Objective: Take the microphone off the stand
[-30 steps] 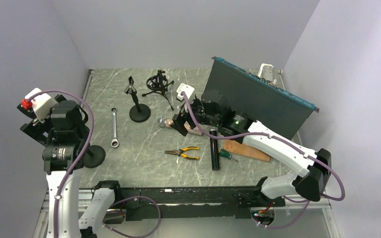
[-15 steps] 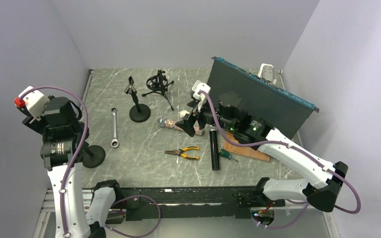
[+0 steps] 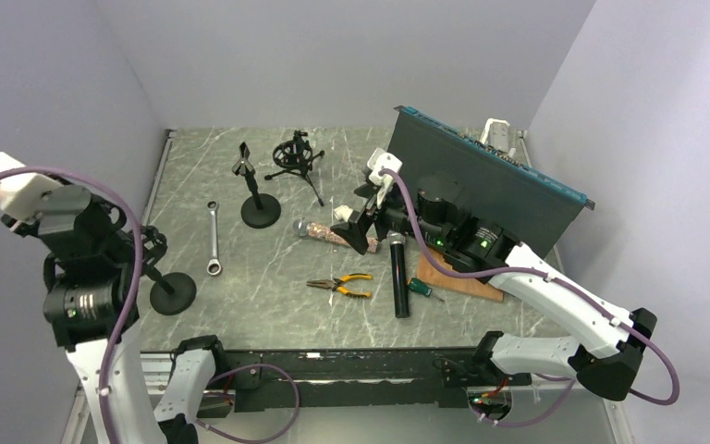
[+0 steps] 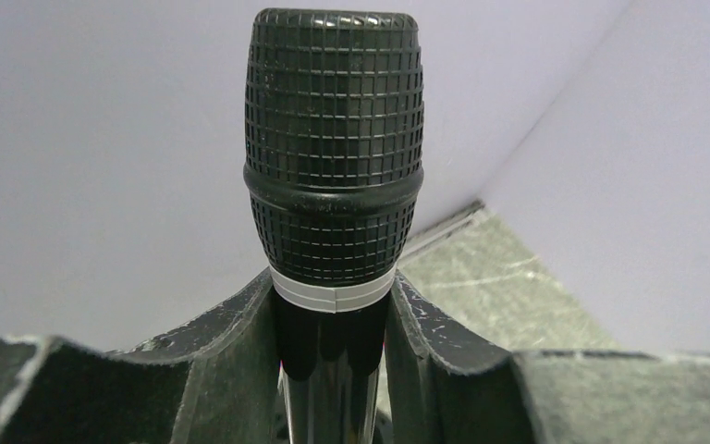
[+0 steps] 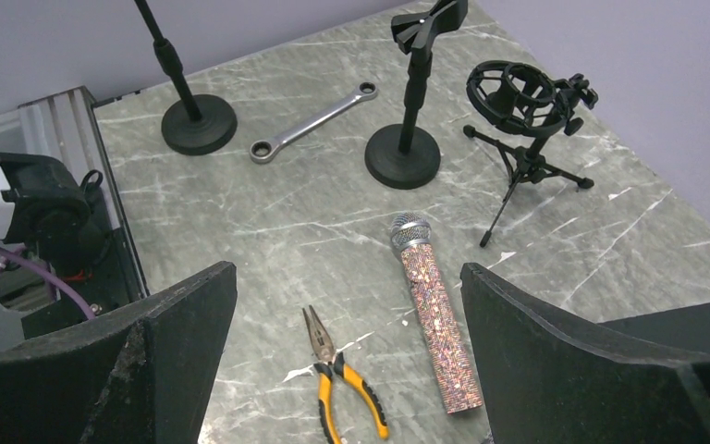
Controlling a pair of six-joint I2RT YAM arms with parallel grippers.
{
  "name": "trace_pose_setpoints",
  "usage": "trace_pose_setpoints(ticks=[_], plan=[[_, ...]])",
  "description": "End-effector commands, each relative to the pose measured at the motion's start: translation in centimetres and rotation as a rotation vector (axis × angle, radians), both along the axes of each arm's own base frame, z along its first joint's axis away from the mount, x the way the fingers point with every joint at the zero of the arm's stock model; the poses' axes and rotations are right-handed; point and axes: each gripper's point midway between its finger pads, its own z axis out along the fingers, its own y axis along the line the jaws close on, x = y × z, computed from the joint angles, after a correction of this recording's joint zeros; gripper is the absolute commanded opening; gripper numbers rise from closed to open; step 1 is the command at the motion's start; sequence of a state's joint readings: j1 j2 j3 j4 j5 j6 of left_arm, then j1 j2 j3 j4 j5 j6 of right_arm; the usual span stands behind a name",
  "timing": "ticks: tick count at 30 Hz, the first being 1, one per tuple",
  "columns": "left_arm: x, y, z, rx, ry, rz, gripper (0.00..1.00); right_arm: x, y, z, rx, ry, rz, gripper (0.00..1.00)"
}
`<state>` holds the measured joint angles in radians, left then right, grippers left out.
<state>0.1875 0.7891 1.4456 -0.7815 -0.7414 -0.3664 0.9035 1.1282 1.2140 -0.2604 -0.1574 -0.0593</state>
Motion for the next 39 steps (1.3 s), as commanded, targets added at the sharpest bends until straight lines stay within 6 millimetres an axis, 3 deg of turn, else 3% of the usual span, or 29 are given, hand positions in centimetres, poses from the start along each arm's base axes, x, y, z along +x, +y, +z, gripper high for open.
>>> trace_pose_setpoints(ticks=[1, 3, 5, 8, 12, 16, 19, 23, 28, 35, 39], plan=[[-2.5, -0.2, 5.8, 0.065, -0.163, 0.009, 0.28, 0.1, -0.2, 1.3, 0.04, -0.022, -0.009, 0.93], [-2.8, -0.9, 7.8, 0.081, -0.225, -0.04, 0.24, 0.1, -0.2, 1.4, 0.039, -0.023, -0.014, 0.93], [-2.4, -2.7, 9.9, 0.106, -0.284, -0.16, 0.19, 0.0, -0.4, 1.4, 0.041, -0.022, -0.017, 0.93], [-0.9, -6.1, 11.5, 0.125, -0.325, -0.381, 0.18, -0.2, -0.8, 1.7, 0.05, -0.027, -0.022, 0.93], [2.2, -11.8, 11.2, 0.105, -0.313, -0.735, 0.15, -0.5, -1.5, 2.0, 0.063, -0.028, -0.034, 0.93], [4.9, -18.0, 8.6, 0.035, -0.27, -1.12, 0.1, -1.1, -2.2, 2.3, 0.085, -0.031, -0.04, 0.93], [6.6, -20.3, 4.7, -0.107, -0.197, -1.264, 0.03, -1.4, -2.9, 2.5, 0.099, -0.03, -0.054, 0.93], [8.7, -20.4, -2.2, -0.2, 0.0, -1.248, 0.0, -1.9, -3.9, 2.7, 0.122, -0.033, -0.073, 0.93], [9.1, -22.4, -10.2, -0.22, 0.273, -1.203, 0.0, -2.4, -4.6, 2.9, 0.156, -0.018, -0.079, 0.93], [9.1, -24.3, -21.7, -0.32, 0.498, -1.106, 0.0, -2.9, -4.7, 2.1, 0.159, 0.015, -0.074, 0.94], [9.1, -24.9, -26.6, -0.338, 0.613, -1.028, 0.0, -3.0, -4.8, 1.6, 0.152, 0.027, -0.077, 0.94]])
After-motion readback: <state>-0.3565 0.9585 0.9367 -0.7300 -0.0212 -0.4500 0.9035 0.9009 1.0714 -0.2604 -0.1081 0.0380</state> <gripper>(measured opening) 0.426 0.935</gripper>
